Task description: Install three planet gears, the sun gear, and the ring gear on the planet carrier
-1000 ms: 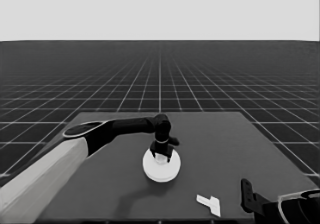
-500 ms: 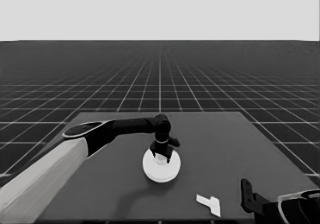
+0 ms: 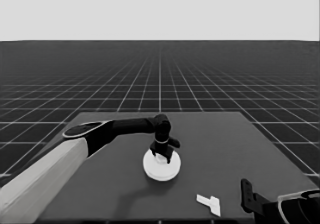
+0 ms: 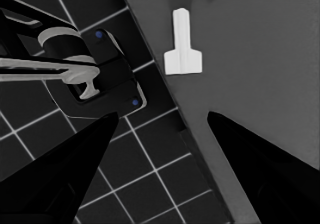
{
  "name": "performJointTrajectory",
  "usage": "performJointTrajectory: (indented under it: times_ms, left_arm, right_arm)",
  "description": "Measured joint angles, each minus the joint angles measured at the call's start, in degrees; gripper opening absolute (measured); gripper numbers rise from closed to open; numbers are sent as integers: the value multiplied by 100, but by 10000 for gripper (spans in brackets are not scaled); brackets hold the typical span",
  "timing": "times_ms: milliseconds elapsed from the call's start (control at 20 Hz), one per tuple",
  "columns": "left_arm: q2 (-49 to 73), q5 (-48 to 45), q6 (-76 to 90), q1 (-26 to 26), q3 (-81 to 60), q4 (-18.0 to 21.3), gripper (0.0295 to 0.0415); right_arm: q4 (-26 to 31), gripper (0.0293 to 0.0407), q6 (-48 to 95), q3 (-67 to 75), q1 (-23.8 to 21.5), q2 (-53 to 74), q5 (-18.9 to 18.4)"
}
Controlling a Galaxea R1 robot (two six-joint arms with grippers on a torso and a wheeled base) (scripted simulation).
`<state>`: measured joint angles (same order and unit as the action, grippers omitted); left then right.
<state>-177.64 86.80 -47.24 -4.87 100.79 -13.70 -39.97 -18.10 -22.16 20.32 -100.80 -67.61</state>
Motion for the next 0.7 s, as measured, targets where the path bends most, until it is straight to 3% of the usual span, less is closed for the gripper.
performJointTrajectory:
  times_ms: [300,450,700]
  left_arm:
    - [0,0,8,0,0,0,385]
    - [68,114,-2543,516,-279,422,385]
    - [65,149,-3138,640,-307,526,385]
  right_arm:
    - [0,385,0,0,0,0,0]
    - [0,385,0,0,0,0,0]
    - [0,385,0,0,0,0,0]
